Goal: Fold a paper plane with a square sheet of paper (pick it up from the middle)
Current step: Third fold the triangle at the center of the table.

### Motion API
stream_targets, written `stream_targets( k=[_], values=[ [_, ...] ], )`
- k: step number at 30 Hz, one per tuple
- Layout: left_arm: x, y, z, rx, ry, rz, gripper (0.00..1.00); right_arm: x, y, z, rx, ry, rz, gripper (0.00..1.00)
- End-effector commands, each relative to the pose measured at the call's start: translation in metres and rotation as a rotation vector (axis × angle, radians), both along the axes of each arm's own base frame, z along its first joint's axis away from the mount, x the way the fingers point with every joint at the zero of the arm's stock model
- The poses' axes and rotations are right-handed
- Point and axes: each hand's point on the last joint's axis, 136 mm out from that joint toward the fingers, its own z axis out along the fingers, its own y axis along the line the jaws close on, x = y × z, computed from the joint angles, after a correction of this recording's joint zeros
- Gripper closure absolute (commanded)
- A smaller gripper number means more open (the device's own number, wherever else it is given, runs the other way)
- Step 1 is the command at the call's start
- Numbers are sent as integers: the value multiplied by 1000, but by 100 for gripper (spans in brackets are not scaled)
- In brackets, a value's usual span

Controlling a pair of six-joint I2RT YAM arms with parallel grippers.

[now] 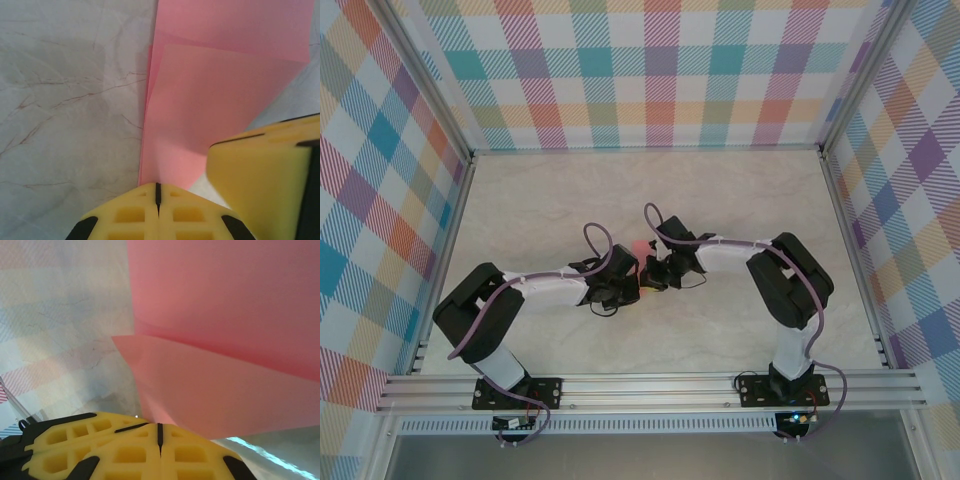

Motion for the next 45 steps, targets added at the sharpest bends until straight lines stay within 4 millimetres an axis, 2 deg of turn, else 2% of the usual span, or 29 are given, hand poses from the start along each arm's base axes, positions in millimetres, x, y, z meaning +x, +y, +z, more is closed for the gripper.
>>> stream_targets(
  k=[1, 5, 10, 20, 25, 28, 32, 35, 38, 41, 45],
  values=[
    [-12, 14, -14, 55, 40, 3, 100, -3, -1, -14, -19, 38, -12, 97],
    [-14, 16, -14, 65, 41, 1, 100, -1, -8, -26, -75, 43, -25, 97],
    [-18, 21, -17, 82, 54, -3, 100, 11, -23, -34, -117, 20, -53, 97],
    [-32, 28, -29, 94, 100, -20, 100, 55, -62, -24, -96, -70, -140, 97],
    [-32, 28, -27, 89, 96, -21, 100, 74, -85, -22, -66, -83, -204, 97],
    [-30, 25, -23, 79, 84, -27, 100, 84, -96, -10, -59, -110, -227, 96],
    [-20, 15, -6, 47, 43, -46, 100, 87, -102, 22, -61, -187, -230, 93],
    [-12, 4, 15, 16, -10, -87, 95, 81, -109, 42, -65, -236, -243, 85],
    [-4, -8, 41, 15, -94, -159, 83, 72, -120, 52, -84, -264, -267, 64],
    [0, -4, 51, 84, -141, -204, 72, 62, -129, 55, -100, -271, -287, 42],
    [7, -6, 59, 153, -205, -260, 61, 53, -134, 54, -102, -268, -307, 26]
  ],
)
